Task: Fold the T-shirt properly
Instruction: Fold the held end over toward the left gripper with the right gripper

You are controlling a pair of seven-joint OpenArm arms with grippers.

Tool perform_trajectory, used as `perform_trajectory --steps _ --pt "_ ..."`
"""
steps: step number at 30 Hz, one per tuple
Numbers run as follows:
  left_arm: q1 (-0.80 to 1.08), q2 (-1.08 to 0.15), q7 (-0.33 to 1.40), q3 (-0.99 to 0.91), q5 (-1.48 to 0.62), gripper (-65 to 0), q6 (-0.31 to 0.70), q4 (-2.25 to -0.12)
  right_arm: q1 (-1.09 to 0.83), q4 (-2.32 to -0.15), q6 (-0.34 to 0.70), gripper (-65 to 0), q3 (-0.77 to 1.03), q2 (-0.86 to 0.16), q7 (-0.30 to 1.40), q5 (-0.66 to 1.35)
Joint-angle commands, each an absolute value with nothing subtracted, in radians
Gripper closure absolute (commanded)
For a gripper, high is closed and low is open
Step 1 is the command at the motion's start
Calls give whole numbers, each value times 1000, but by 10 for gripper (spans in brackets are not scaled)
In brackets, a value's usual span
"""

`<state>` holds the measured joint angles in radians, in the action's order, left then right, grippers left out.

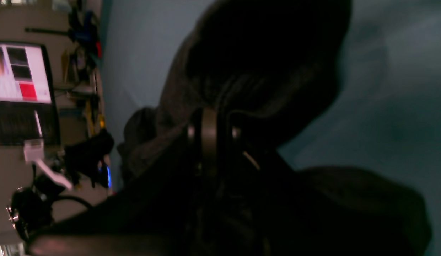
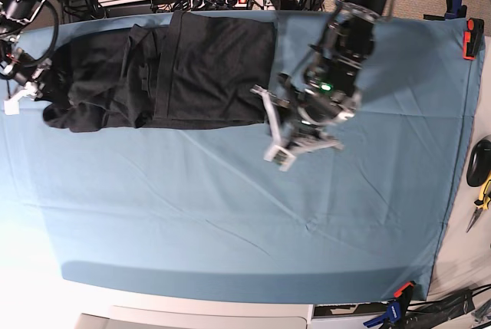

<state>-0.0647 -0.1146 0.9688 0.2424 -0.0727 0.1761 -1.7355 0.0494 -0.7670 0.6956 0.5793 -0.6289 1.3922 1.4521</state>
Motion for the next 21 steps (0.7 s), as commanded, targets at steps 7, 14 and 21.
perform_trajectory --steps 7,14,21 --pt "-71 -180 954 151 -149 -185 178 -1756 -43 -1094 698 0 582 -579 1396 1484" --pt "-64 -183 954 134 -162 -185 184 -1757 -151 -1479 698 0 582 -502 1396 1484" --pt "-64 -183 955 134 -162 -185 184 -1757 -235 -1731 698 0 582 -375 1396 1484"
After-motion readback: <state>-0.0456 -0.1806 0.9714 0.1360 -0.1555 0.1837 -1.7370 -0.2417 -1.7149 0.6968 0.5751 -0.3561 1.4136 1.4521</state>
